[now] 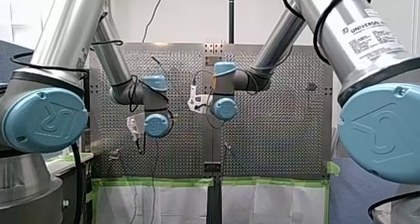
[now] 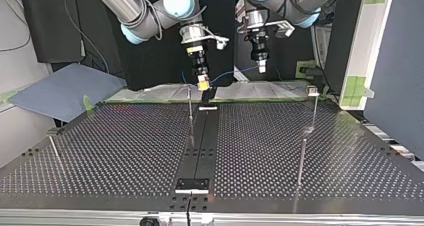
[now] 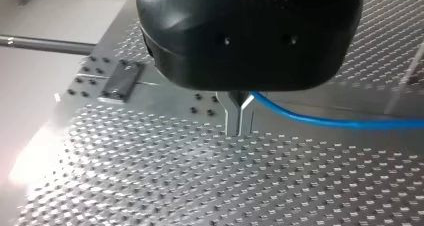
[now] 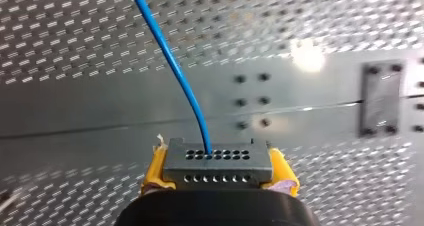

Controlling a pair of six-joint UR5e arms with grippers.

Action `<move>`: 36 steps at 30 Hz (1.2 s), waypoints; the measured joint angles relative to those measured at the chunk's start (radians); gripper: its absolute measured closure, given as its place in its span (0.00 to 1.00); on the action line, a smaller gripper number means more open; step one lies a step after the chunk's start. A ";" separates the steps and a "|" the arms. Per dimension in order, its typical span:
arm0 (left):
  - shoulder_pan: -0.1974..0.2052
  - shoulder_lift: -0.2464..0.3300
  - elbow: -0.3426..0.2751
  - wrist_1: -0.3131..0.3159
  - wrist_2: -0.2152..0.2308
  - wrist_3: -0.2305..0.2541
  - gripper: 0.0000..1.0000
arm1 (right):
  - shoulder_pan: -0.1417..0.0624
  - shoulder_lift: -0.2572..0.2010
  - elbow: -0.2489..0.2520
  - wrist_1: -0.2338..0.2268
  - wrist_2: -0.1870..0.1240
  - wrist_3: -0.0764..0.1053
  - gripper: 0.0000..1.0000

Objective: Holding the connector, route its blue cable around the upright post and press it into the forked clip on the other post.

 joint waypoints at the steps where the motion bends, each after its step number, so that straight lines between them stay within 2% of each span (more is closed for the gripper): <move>1: 0.003 0.007 0.008 -0.007 -0.003 -0.001 1.00 | -0.002 -0.007 -0.007 0.007 -0.007 0.000 1.00; 14: 0.058 0.118 0.118 -0.118 -0.051 -0.007 1.00 | -0.034 -0.108 -0.110 0.110 -0.078 -0.002 1.00; 19: 0.098 0.161 0.161 -0.161 -0.028 -0.020 1.00 | -0.048 -0.121 -0.151 0.152 -0.097 -0.002 1.00; 25: 0.155 0.219 0.199 -0.219 0.015 -0.040 1.00 | -0.065 -0.123 -0.204 0.204 -0.144 -0.001 1.00; 36: 0.247 0.311 0.237 -0.312 0.026 -0.070 1.00 | -0.079 -0.123 -0.310 0.312 -0.219 -0.002 1.00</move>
